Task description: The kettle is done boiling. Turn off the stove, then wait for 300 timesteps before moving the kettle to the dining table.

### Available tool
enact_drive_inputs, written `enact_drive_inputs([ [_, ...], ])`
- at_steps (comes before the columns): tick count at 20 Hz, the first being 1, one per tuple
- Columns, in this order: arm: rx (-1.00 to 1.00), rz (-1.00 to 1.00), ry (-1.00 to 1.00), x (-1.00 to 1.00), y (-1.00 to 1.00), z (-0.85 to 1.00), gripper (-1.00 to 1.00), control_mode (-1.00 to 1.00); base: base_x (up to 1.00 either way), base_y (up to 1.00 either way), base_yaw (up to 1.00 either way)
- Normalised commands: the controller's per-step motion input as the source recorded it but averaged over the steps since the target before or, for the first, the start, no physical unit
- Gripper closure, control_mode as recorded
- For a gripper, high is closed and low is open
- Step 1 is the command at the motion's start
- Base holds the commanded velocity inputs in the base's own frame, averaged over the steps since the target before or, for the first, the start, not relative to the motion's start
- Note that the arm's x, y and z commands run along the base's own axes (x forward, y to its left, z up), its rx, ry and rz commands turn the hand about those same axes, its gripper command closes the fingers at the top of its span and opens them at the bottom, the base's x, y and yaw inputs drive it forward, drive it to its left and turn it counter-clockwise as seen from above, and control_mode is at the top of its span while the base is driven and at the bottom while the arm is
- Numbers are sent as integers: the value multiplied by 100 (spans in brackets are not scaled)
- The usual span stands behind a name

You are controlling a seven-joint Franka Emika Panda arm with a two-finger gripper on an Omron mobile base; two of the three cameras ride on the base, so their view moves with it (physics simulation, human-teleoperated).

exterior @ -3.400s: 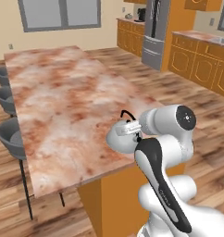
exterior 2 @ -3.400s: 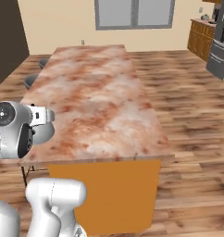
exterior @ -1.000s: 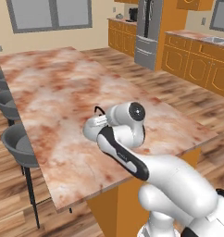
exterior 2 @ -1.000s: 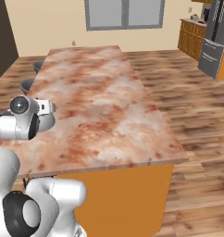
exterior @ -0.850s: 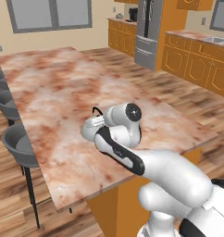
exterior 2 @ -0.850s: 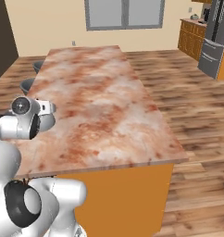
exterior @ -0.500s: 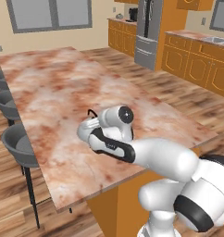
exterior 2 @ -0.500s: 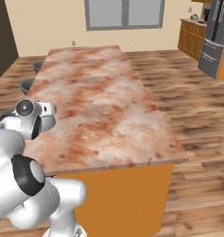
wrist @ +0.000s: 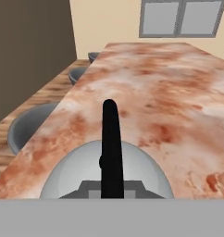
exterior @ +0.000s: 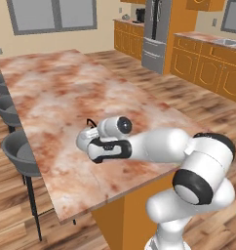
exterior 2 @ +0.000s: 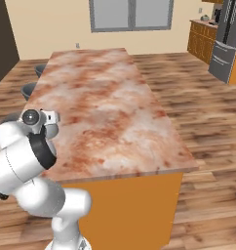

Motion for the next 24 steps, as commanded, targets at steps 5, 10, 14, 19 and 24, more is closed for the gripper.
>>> enact_drive_inputs([
  [5,0,0,0,25,18,-21,100,-100,0,0,0],
  [10,0,0,0,23,22,-21,100,-100,0,0,0],
  [14,0,0,0,20,20,-17,100,-100,0,0,0],
  [19,-1,0,3,16,20,-11,100,-100,0,0,0],
  [24,-2,0,1,0,2,-6,100,-100,0,0,0],
])
